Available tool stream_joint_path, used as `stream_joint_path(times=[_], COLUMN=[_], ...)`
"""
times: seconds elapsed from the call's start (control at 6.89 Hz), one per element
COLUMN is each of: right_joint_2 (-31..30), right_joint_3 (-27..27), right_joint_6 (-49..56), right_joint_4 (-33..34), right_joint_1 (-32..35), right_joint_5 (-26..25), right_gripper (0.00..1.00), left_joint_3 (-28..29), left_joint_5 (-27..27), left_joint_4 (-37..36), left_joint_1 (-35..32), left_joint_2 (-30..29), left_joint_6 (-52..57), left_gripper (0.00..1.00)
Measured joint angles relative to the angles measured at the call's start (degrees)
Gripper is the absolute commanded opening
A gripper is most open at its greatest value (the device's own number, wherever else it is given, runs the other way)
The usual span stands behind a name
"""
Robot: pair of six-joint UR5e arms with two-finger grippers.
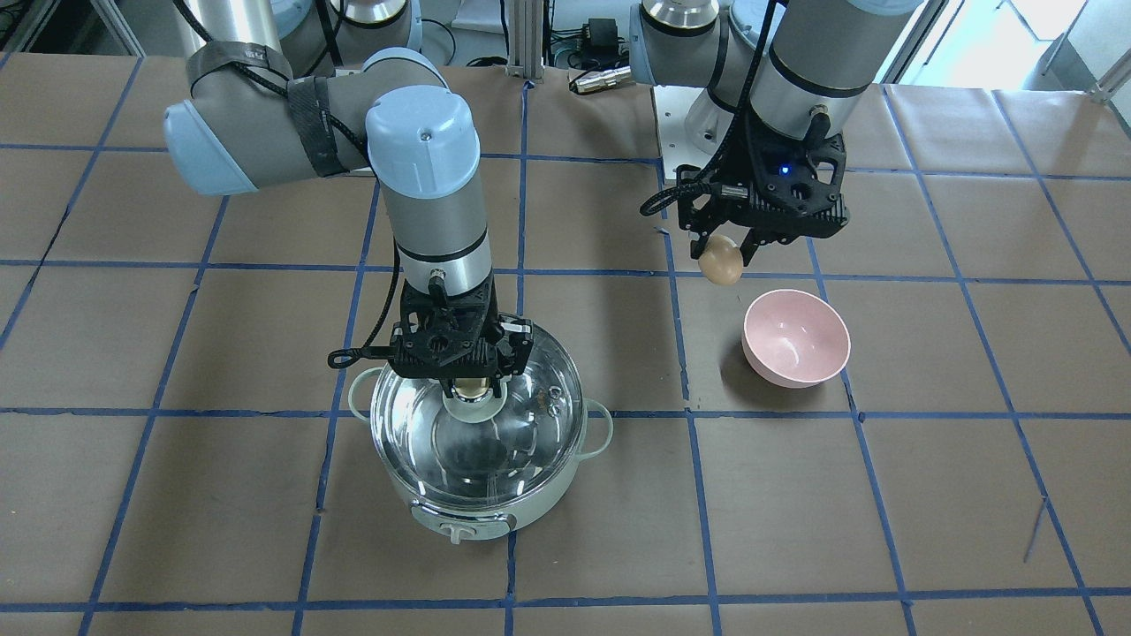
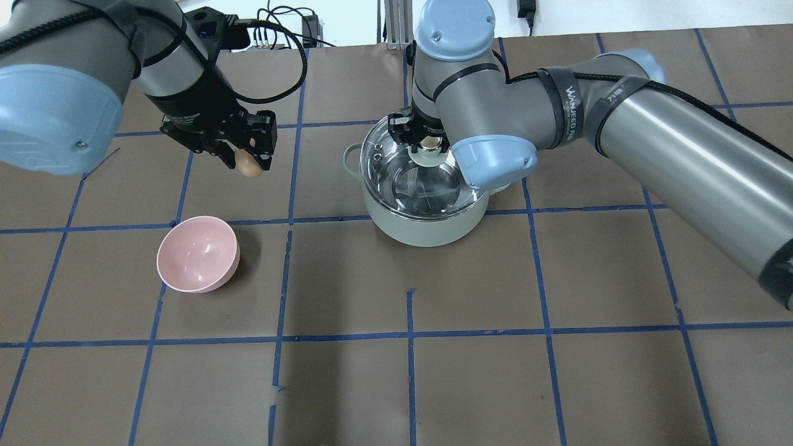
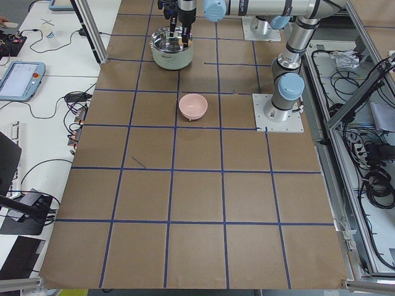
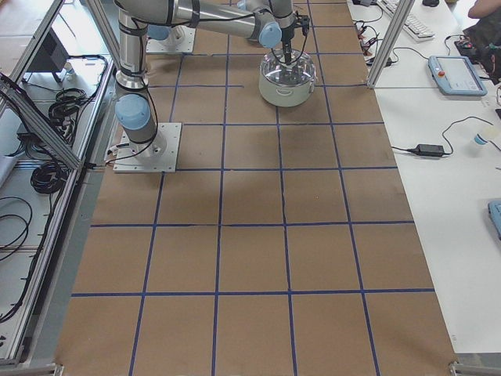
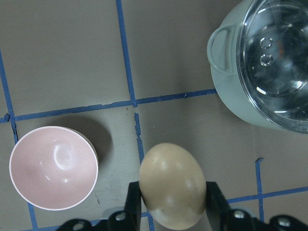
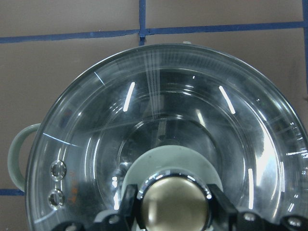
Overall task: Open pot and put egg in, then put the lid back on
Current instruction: 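Lift the glass lid with the right gripper while the left carries the egg over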
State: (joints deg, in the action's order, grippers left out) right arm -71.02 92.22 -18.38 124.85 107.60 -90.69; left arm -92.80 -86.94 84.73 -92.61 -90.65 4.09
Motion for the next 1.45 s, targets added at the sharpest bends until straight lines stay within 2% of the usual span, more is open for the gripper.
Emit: stream_joint_path(times=[0.44, 0.73, 1.16, 1.45], right_joint_2=[-4.9, -10.2, -14.7, -15.4], right_joint_3=[-0.3, -0.1, 0.2, 0.4], right_joint_6=[3.1, 9.8, 20.4, 23.8], right_joint_4=[-5.2, -10.4, -16.5, -18.2], right_joint_1=[-3.7, -11.4, -22.7, -25.6], right_joint_5=[-1.6, -1.5, -0.1, 0.7], right_gripper=[0.2, 0.21, 0.23, 0.23], left_joint_3=[0.0, 0.0, 1.1, 1.3], left_joint_5=[0.0, 0.0, -0.6, -0.7], left_joint_4=[-0.3, -3.3, -19.0, -29.0], left_joint_1=[-0.1, -2.2, -13.6, -17.4], left_joint_2=[-0.3, -2.8, -14.7, -20.9], left_joint_6=[-0.2, -3.3, -16.2, -18.8], left_gripper=[0.01, 0.01, 0.01, 0.01])
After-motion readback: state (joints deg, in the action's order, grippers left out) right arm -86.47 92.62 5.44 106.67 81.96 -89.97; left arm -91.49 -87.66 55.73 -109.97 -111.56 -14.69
